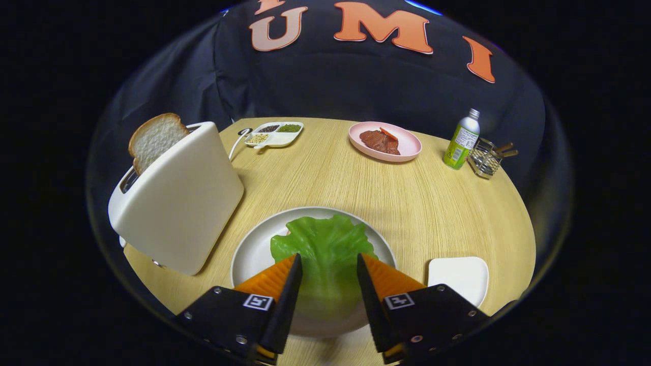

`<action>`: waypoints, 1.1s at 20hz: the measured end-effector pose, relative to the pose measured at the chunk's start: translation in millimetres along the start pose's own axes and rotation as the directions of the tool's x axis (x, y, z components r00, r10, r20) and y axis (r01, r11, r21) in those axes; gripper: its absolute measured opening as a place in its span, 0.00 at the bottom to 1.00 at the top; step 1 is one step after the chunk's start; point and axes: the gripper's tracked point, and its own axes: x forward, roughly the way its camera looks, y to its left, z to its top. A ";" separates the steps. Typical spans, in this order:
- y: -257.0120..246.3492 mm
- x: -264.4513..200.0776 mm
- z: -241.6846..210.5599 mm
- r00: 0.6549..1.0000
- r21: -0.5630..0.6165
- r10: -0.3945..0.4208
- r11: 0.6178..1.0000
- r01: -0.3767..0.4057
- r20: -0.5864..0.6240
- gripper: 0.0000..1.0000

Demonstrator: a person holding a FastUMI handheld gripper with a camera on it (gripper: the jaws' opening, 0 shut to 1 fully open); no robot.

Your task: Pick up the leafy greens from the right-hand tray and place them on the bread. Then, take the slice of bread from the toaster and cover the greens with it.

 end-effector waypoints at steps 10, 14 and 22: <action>9.8 -38.5 45.1 0.998 0.010 -0.029 1.000 0.029 0.053 0.98; 31.1 -60.5 75.3 0.995 -0.046 -0.034 0.998 0.039 0.095 0.98; 102.4 -95.7 122.5 0.990 -0.048 0.033 0.998 -0.027 0.136 0.98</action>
